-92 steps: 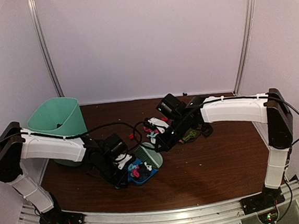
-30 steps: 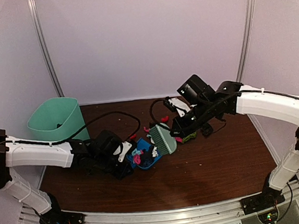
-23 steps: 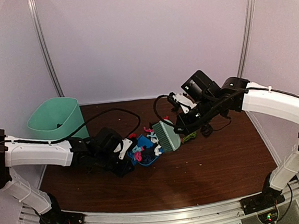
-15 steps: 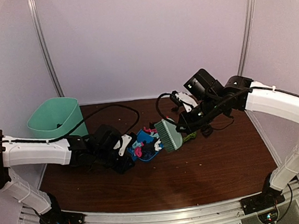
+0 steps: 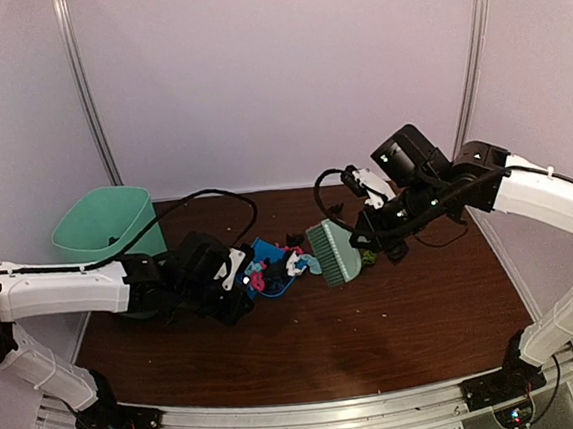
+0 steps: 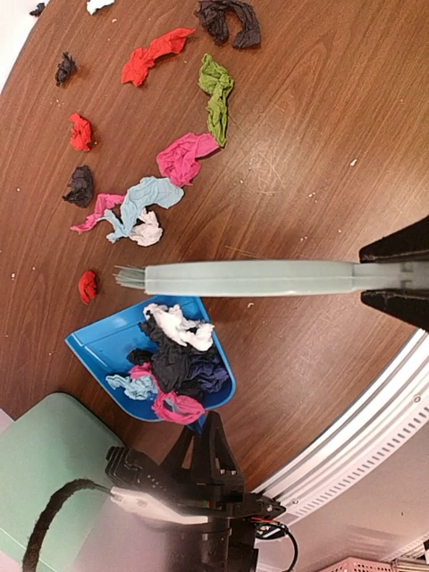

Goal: Sweep away the paper scraps from the table
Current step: Dump the paper scraps in the dustpan into the trash bin, then sweep the paper scraps at the center of the board.

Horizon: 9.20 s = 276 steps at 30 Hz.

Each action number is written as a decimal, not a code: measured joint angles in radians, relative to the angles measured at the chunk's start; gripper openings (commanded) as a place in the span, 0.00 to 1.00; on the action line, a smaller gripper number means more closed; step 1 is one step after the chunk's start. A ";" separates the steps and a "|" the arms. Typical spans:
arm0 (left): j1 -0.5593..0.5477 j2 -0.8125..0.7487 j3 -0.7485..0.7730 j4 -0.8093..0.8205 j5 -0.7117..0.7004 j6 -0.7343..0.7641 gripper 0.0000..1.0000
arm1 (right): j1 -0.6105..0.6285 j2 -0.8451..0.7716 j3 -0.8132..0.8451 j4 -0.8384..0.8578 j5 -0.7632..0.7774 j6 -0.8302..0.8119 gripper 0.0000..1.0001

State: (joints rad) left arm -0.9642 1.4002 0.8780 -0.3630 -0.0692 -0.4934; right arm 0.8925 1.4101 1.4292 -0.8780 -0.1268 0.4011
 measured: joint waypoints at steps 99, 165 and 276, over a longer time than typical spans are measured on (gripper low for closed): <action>0.721 -0.449 0.298 -0.211 0.439 -0.695 0.00 | -0.007 -0.066 -0.261 0.106 0.029 0.040 0.00; 0.789 -0.262 0.718 -0.388 0.439 -0.647 0.00 | 0.019 0.373 0.018 0.484 -0.374 0.282 0.00; 0.478 0.034 0.833 -0.657 0.286 -0.090 0.00 | -0.141 0.870 0.496 0.348 -0.105 1.011 0.00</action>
State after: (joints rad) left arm -0.4862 1.4345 1.7111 -1.0195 0.2169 -0.5835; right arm 0.7517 2.2803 1.9247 -0.5301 -0.2314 1.4124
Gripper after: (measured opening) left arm 0.213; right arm 0.075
